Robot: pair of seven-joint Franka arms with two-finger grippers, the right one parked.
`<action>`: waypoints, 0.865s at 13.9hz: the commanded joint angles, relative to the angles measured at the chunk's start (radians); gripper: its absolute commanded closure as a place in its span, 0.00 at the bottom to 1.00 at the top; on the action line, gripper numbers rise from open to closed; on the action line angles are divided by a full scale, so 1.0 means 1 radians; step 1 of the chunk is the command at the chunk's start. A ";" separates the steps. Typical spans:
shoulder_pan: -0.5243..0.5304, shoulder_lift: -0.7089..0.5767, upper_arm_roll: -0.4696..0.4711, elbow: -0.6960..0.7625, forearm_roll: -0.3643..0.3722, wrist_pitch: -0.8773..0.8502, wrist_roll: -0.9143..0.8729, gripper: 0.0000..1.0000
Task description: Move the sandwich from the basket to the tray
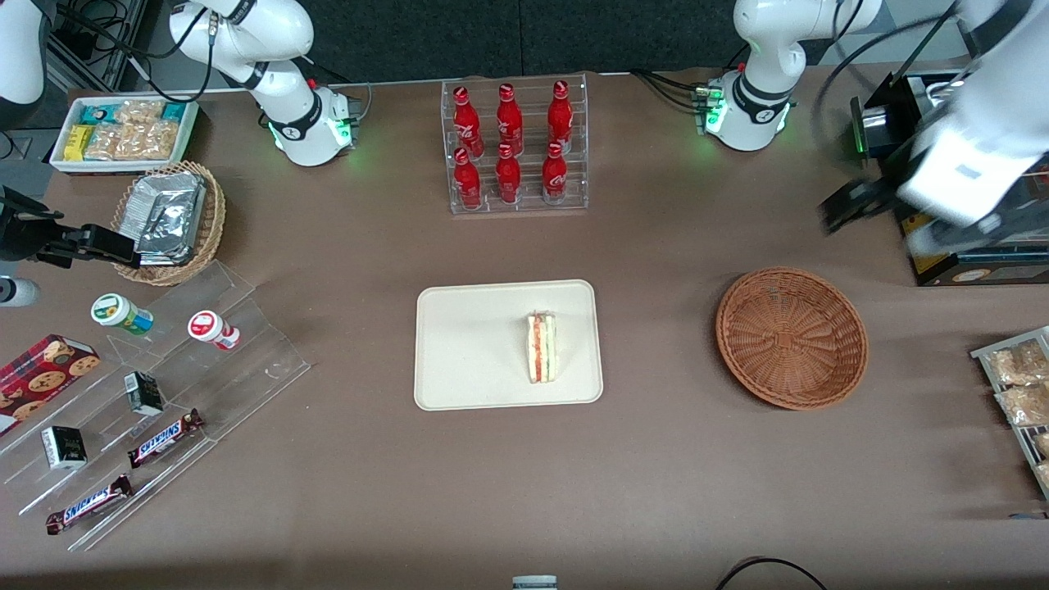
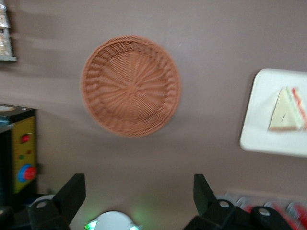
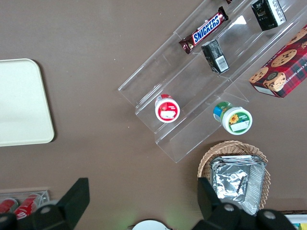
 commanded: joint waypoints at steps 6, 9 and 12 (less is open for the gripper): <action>-0.095 -0.085 0.208 -0.089 -0.014 0.006 0.220 0.01; -0.110 -0.079 0.208 -0.071 0.023 0.003 0.218 0.01; -0.121 -0.037 0.206 -0.013 0.020 -0.009 0.214 0.01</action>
